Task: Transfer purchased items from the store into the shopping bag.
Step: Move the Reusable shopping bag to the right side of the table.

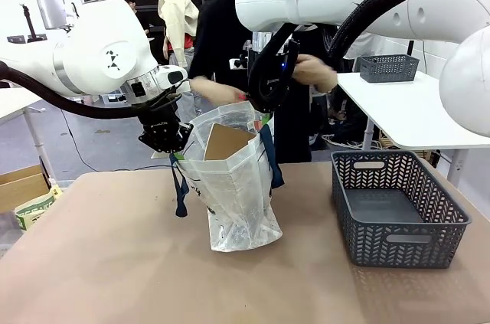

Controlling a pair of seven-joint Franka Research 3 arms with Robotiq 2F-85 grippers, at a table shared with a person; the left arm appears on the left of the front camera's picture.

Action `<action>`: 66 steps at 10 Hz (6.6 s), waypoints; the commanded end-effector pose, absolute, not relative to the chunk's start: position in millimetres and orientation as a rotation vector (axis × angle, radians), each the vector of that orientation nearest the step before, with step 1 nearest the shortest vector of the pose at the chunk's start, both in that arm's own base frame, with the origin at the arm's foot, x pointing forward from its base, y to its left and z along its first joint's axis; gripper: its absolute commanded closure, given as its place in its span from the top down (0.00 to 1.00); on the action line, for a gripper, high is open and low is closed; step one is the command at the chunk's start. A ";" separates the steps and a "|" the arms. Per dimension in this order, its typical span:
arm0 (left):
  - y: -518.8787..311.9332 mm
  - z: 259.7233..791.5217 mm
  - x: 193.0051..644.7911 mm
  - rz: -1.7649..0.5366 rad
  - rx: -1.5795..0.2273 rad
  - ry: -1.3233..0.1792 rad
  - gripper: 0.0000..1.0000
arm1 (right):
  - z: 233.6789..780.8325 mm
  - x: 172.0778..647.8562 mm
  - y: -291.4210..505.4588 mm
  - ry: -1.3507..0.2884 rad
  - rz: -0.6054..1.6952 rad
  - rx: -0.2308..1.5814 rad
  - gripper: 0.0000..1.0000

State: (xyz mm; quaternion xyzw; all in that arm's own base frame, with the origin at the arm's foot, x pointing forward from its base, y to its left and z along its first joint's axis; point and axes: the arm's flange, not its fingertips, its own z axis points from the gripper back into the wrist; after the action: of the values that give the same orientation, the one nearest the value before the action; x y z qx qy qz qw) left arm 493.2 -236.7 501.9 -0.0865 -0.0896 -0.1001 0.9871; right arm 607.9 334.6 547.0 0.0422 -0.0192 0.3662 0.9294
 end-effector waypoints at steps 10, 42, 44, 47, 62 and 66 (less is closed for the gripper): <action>-236.3 502.7 493.3 -0.207 -0.175 -0.180 0.00 | 548.4 607.2 335.1 -0.041 0.752 0.086 0.00; -236.3 502.7 493.3 -0.207 -0.175 -0.180 0.00 | 548.4 607.2 335.1 -0.041 0.752 0.086 0.00; -236.3 502.7 493.3 -0.207 -0.175 -0.180 0.00 | 548.4 607.2 335.1 -0.041 0.752 0.086 0.00; -236.3 502.7 493.3 -0.207 -0.175 -0.180 0.00 | 548.4 607.2 335.1 -0.041 0.752 0.086 0.00; -272.7 499.0 508.7 -0.144 -0.326 -0.209 0.00 | 543.4 597.1 375.3 -0.071 0.648 0.221 0.00; -259.5 500.2 510.5 -0.148 -0.438 -0.248 0.00 | 536.9 598.0 375.9 -0.049 0.618 0.206 0.00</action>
State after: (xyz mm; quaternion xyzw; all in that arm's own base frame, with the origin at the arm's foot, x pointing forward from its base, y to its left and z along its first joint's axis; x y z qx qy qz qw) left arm 514.8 -271.5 497.4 -0.1942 -0.1080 -0.0606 0.9731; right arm 602.6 372.8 531.7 0.1024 -0.0194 0.2832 0.9534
